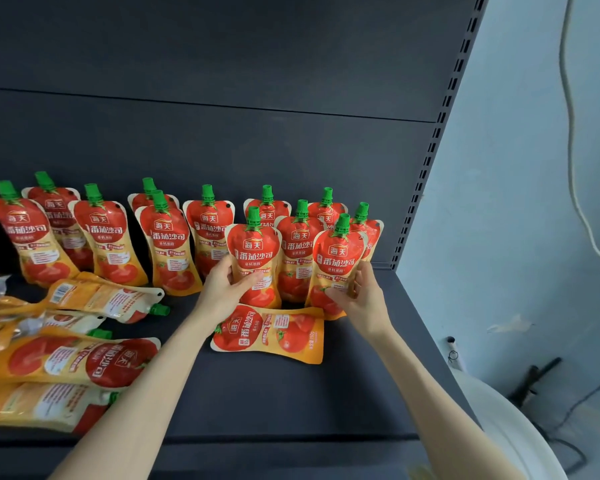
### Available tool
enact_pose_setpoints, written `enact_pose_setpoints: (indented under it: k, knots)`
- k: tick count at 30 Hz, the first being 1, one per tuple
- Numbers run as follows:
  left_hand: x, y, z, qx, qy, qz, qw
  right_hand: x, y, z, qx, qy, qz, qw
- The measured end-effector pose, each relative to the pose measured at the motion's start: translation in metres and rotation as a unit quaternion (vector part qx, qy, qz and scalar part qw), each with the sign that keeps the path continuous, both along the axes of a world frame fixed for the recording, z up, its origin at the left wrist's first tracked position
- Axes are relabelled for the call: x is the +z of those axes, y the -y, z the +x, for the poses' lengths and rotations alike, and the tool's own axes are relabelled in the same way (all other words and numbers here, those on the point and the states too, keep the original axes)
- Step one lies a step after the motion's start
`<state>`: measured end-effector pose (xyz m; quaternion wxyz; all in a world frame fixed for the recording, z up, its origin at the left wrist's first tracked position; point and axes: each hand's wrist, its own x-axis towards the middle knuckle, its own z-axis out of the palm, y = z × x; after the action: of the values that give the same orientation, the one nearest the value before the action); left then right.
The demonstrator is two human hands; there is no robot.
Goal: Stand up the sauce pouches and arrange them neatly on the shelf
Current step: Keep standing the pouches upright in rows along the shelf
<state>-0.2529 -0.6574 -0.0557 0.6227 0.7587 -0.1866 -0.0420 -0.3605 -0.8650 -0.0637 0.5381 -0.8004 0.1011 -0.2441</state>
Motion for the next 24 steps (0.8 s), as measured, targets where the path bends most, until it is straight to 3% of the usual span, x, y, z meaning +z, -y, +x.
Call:
enact_pose_setpoints:
  k: [11, 16, 24]
  knots:
    - [0.004, -0.002, -0.021, 0.077, 0.062, 0.045, 0.994, 0.022, 0.0, -0.015, -0.019, -0.041, -0.046, 0.998]
    - [0.001, -0.014, -0.045, 0.119, 0.105, 0.11, 0.981, 0.026, -0.004, -0.038, -0.037, -0.038, -0.047, 0.997]
    - [-0.01, -0.066, -0.086, 0.107, 0.164, 0.174, 0.965, 0.012, -0.05, -0.058, 0.036, -0.044, -0.054, 0.997]
